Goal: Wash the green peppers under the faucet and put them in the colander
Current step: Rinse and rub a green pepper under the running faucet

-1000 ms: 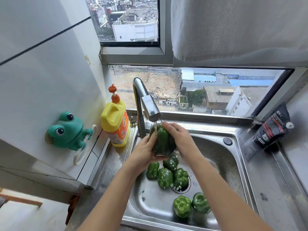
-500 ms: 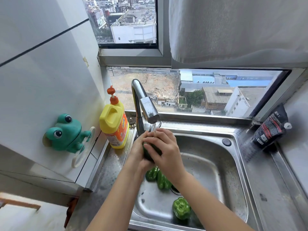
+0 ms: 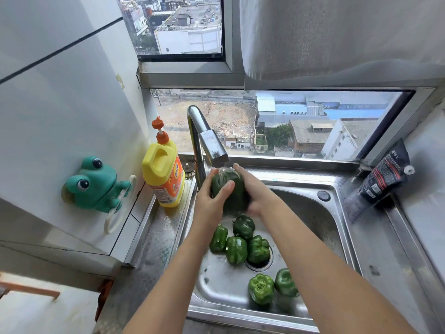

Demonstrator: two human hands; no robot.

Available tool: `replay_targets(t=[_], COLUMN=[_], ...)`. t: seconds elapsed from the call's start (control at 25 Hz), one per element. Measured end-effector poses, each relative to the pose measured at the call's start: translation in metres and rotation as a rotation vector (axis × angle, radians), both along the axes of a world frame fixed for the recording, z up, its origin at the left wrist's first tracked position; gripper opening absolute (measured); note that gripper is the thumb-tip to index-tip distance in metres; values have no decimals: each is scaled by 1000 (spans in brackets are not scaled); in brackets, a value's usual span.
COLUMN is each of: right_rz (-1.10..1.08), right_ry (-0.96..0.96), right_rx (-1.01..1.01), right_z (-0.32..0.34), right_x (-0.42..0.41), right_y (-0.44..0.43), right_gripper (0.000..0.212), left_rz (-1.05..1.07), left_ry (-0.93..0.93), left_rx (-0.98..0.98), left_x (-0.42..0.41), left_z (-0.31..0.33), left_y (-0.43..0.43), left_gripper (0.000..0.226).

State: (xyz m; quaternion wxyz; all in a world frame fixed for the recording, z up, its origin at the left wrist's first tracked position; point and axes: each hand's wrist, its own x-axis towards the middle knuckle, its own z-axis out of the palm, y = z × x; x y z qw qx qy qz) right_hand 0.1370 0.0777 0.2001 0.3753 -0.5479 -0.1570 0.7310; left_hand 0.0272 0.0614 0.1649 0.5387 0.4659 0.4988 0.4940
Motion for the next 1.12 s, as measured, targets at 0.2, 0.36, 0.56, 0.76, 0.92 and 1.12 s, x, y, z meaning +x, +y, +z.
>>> replay_targets(t=[0.2,0.36,0.56,0.76,0.92,1.12], right_rz=[-126,-158,-94,-166,-49,142], right_ry=[-692,-1036,-1181,-588,-346,-859], right_rx=[557,1008,1041,407,216,533], right_z=[-27,-34,-47,-13,-4,-21], right_x=[-16,-20,-20,-10,2,13], right_y=[-3,-15,-26,-4,1,4], right_gripper=[56,37,46,43,28,21], left_rz=[27,14,79,-53,-189,-291], left_ry=[-285,-740,-662,-231,-49,367], left_rx=[-596,-700,-526,-247,-98,53], left_x=[9,6,17,3,-19,-33], left_z=[9,12,0,-9,-15,-15], left_y=[-1,0,-4,-9,-2,-3], left_gripper=[54,51,35,58,78,91])
